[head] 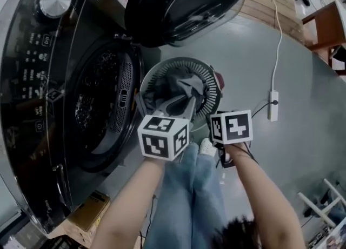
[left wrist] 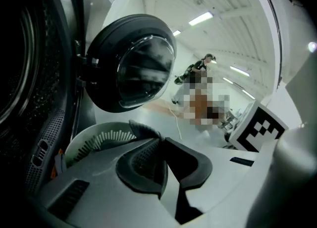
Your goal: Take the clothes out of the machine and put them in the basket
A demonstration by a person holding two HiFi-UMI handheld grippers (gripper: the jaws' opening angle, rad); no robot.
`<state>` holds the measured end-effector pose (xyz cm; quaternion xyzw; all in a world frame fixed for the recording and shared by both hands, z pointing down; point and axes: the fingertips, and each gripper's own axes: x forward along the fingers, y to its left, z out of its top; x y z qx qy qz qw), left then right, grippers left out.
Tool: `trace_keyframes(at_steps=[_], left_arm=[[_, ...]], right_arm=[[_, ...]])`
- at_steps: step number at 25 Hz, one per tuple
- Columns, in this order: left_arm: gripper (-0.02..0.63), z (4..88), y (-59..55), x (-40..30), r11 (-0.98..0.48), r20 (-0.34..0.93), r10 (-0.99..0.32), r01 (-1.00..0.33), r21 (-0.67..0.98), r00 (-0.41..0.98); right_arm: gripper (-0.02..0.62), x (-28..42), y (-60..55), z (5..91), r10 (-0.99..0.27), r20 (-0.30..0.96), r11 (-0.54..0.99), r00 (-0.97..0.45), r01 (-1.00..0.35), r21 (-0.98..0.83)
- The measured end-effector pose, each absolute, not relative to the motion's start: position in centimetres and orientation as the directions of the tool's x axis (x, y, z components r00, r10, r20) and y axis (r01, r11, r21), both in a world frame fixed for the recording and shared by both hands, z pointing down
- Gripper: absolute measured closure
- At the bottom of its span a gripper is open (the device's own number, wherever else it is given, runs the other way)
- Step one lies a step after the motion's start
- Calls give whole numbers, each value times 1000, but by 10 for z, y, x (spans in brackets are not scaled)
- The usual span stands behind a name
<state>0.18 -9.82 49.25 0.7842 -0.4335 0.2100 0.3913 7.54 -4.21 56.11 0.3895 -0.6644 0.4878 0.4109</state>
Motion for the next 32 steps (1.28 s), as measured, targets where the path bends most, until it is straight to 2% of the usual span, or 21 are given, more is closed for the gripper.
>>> trace_keyframes(at_steps=[2, 3, 4, 5, 11, 16, 24, 28, 32], left_arm=[[571, 491, -102, -7, -257, 719, -527, -891, 375, 454], [465, 494, -103, -10, -232, 741, -521, -906, 354, 423], [273, 498, -104, -12, -213, 760, -511, -915, 342, 403], [170, 503, -104, -14, -201, 777, -498, -923, 329, 385], [163, 544, -91, -52, -213, 869, -439, -966, 146, 228], [163, 591, -68, -104, -169, 924, -366, -984, 48, 108], [164, 668, -44, -183, -110, 968, -239, -988, -107, -78], [168, 680, -60, -163, -180, 961, -276, -983, -26, 26], [264, 666, -67, -84, -313, 908, -245, -914, 257, 339]], right_arm=[[451, 79, -42, 547, -126, 922, 217, -366, -917, -335], [451, 81, -43, 542, -131, 920, 217, -369, -916, -337], [451, 83, -44, 538, -135, 919, 220, -371, -915, -337], [451, 86, -45, 535, -138, 918, 223, -371, -915, -336], [451, 93, -44, 545, -148, 911, 223, -384, -911, -347], [451, 87, -28, 574, -106, 913, 217, -393, -905, -365], [451, 79, -21, 615, -80, 916, 221, -393, -903, -368], [451, 79, -23, 626, -85, 921, 188, -380, -914, -360], [451, 72, -21, 623, -111, 915, 127, -388, -919, -374]])
